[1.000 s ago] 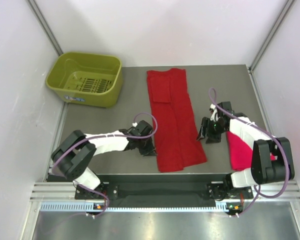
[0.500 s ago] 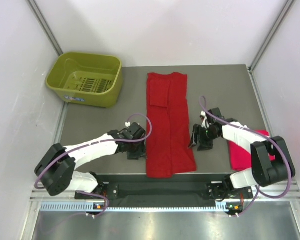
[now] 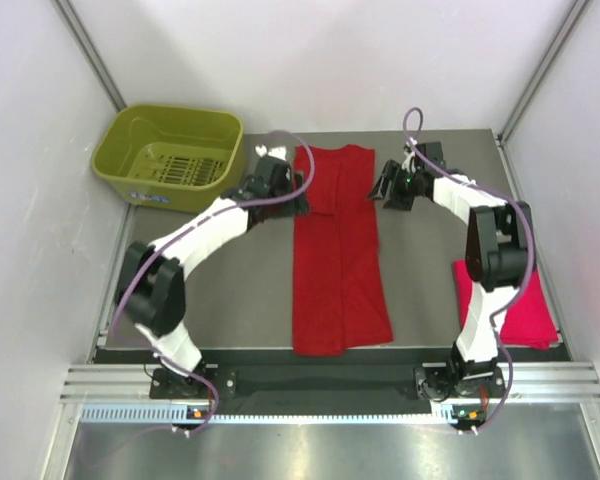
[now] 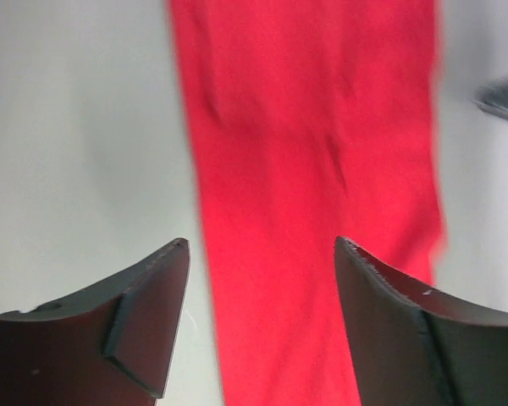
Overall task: Fold and stack the t-shirts
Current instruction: Fold the tshirt
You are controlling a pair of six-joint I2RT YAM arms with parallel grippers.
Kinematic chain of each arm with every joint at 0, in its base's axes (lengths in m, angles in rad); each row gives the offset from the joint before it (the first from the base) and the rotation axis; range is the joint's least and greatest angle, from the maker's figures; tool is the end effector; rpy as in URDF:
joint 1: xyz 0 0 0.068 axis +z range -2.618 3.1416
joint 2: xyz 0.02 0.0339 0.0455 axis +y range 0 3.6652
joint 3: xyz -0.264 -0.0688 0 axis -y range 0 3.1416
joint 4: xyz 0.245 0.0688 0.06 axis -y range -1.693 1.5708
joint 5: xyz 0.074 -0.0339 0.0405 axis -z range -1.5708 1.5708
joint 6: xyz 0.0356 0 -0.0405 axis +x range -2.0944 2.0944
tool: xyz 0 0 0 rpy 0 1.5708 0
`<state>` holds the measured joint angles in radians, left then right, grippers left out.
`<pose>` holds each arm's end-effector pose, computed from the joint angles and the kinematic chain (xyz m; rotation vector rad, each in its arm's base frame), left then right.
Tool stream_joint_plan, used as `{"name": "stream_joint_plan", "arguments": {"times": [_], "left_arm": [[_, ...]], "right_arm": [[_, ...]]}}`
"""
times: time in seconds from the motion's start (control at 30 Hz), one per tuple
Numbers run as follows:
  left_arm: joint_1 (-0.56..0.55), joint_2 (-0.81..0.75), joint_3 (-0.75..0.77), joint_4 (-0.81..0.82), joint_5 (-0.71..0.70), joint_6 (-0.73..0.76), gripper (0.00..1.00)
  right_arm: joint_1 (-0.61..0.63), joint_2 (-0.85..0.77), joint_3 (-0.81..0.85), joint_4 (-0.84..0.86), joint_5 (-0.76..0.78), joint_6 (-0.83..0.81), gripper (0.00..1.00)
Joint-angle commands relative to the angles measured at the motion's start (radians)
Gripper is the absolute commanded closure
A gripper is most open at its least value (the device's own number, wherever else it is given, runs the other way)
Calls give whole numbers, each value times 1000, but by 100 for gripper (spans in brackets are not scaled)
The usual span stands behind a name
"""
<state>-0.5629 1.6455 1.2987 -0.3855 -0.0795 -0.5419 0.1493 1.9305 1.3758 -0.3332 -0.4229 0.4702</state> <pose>0.3161 -0.1961 0.2767 -0.0170 2.3472 -0.4694 0.4131 0.0769 0.2000 0.2117 2.5047 0.7839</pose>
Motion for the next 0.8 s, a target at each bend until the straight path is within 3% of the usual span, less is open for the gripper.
{"name": "stream_joint_plan", "arguments": {"times": [0.0,0.13,0.23,0.37,0.6,0.77], "left_arm": [[92,150,109,161,26,83,25],[156,341,316,177,69,125,25],[192,448,388,233,113,142,25],[228,555,416,351,152,105,27],[235,712,534,378,118,68,27],[254,824,619,462,165,-24,33]], "right_arm": [[-25,105,112,162,-63,67,37],[-39,215,192,246,-94,148,43],[-42,266,242,279,-93,160,46],[-50,333,317,289,-82,169,49],[-66,433,391,315,-82,188,57],[-71,505,456,354,-88,220,62]]}}
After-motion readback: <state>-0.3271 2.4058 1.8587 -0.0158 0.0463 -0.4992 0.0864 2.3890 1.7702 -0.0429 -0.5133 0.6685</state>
